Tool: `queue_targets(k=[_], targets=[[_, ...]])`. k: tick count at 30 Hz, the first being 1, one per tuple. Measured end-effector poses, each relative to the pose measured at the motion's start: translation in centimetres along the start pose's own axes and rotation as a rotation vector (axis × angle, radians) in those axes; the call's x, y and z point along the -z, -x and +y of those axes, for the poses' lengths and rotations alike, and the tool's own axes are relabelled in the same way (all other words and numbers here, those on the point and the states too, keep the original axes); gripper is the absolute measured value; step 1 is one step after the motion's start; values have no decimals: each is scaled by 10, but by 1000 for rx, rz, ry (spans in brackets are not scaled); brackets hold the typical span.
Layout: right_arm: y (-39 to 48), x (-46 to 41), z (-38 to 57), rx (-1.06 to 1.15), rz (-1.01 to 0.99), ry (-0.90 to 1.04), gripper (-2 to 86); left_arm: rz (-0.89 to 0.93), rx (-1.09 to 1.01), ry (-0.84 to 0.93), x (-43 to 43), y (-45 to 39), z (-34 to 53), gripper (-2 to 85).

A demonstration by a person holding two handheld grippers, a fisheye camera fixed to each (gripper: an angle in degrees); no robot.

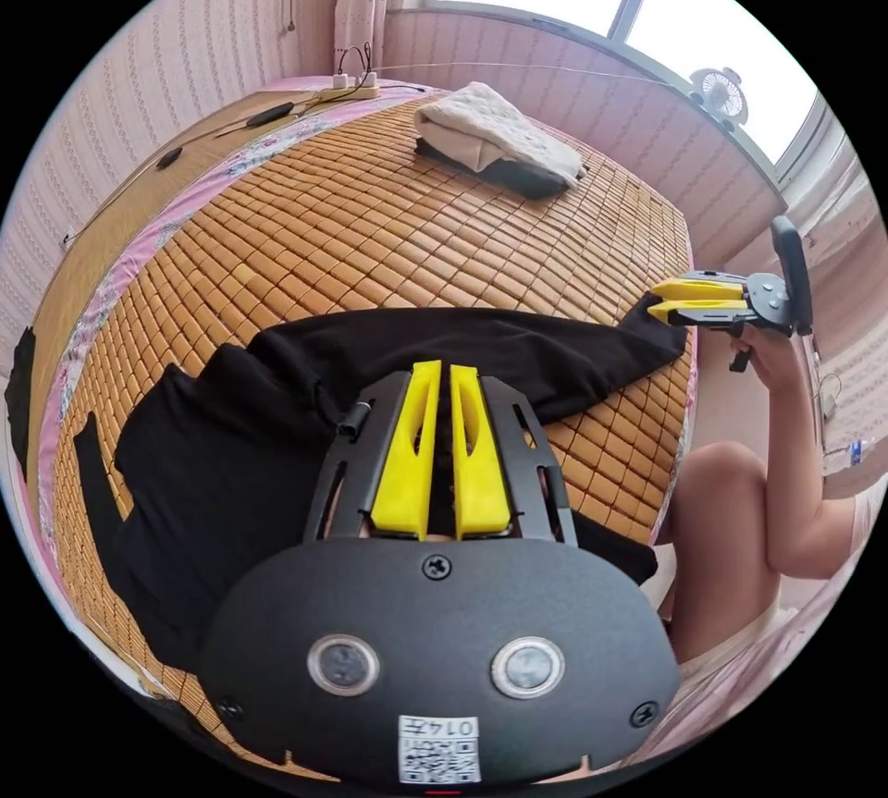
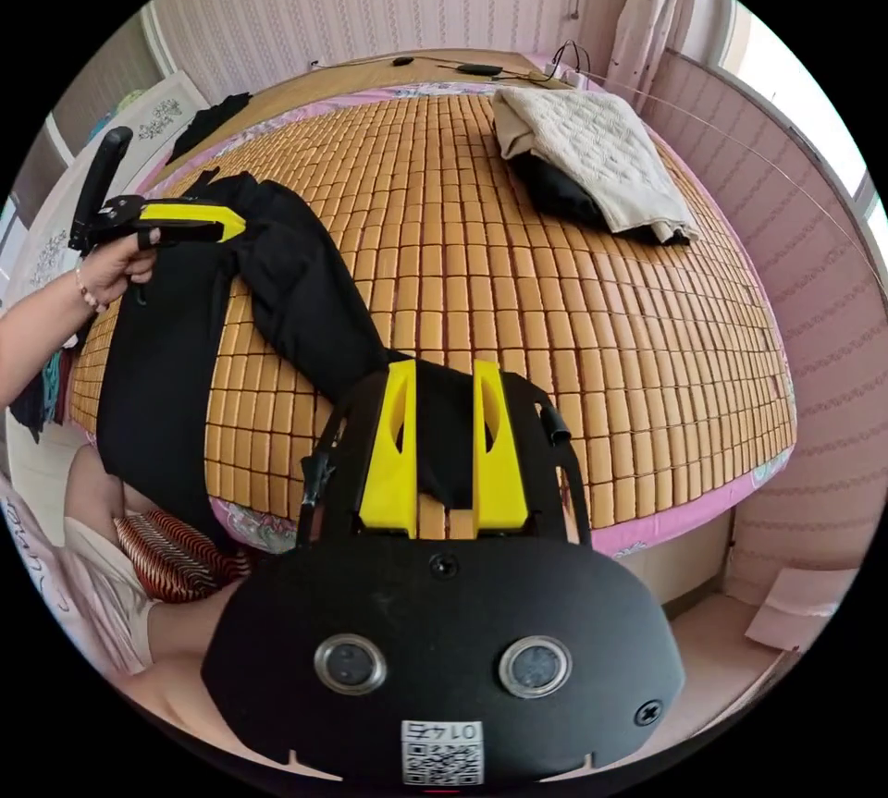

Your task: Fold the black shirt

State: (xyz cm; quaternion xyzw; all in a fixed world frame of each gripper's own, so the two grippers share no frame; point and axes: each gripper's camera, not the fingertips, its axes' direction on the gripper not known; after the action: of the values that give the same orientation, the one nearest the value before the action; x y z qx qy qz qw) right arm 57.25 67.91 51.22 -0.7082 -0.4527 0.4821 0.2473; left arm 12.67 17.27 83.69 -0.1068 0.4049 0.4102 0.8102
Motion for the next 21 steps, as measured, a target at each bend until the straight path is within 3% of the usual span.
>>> queue_targets(k=[4, 7, 9, 13, 15, 17, 19, 21], targets=[[-24, 7, 13, 79, -369, 19, 93, 21, -44, 74, -61, -28, -25, 41], [-32, -5, 16, 108, -242, 121, 90, -60, -105, 177, -114, -46, -31, 64], [-41, -8, 16, 110, -227, 131, 72, -71, -106, 117, -124, -48, -28, 56], [-64, -3, 16, 136, -442, 193, 19, 37, -31, 143, -146, -28, -27, 1], [-70, 19, 20, 167, -526, 92, 12, 54, 7, 124, -147, -18, -26, -5], [-75, 68, 29, 263, -616, -173, 7, 57, 16, 20, -134, -8, -24, -8], [-79, 88, 36, 268, -537, -284, 5, 76, 10, -58, -125, -3, -25, -9], [-89, 82, 34, 169, -395, -255, 4, 65, -2, -87, -129, -1, -28, -9]])
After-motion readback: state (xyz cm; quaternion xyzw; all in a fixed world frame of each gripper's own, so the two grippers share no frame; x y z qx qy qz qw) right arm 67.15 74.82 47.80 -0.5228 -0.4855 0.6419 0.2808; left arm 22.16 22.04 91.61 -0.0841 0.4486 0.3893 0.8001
